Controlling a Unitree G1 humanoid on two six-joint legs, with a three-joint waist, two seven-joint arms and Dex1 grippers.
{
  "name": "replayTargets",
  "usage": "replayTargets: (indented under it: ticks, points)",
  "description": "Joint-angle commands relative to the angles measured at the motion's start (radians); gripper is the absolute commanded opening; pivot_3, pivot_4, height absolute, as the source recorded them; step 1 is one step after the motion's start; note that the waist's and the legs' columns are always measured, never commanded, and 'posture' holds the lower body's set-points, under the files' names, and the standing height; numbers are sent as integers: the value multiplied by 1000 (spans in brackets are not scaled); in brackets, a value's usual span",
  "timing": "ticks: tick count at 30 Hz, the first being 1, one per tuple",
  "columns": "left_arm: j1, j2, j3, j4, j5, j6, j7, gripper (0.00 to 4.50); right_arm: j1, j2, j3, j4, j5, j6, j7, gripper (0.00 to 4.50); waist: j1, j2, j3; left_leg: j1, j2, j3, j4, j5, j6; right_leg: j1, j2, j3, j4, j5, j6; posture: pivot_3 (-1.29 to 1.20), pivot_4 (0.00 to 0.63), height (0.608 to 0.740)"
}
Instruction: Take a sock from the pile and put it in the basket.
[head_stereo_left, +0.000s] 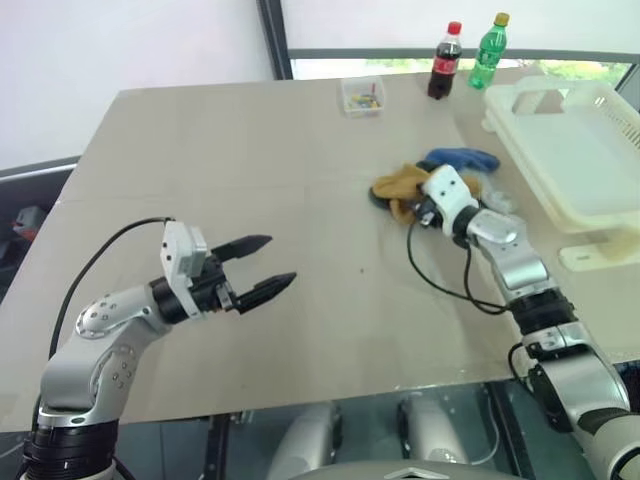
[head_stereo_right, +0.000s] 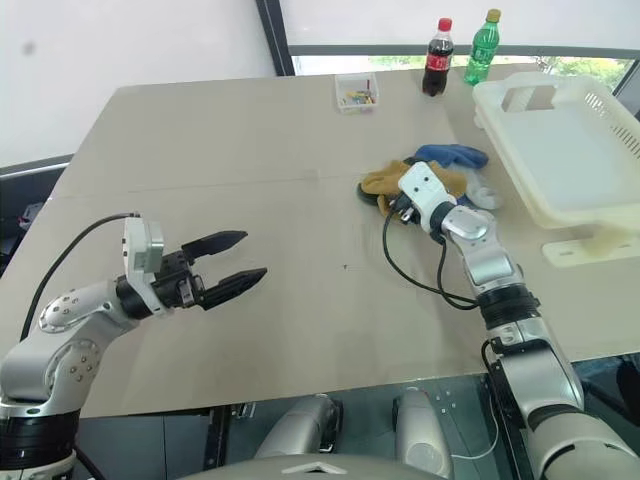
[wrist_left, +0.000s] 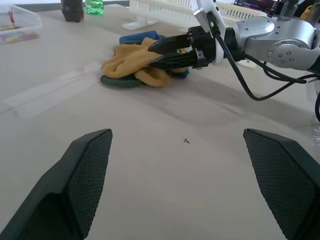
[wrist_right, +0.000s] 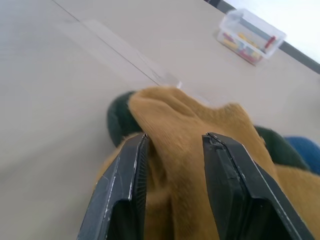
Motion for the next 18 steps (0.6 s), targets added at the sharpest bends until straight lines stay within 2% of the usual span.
replayTargets:
  ticks: [1, 18]
  points:
    - [7, 1, 24, -44, -18, -13, 4, 4500, -52, 8, -5, 62, -27, -52, -28, 1803, 0, 0, 0, 0, 0, 0, 0, 0, 0, 0, 0, 0, 0, 0, 0, 0, 150, 740]
    - [15, -9, 16, -52, -14, -22, 35, 4500, -150, 84, 17, 224, -80, -143, -31, 1803, -4, 0, 0, 0, 0, 0, 0, 0, 0, 0, 0, 0, 0, 0, 0, 0, 150, 740]
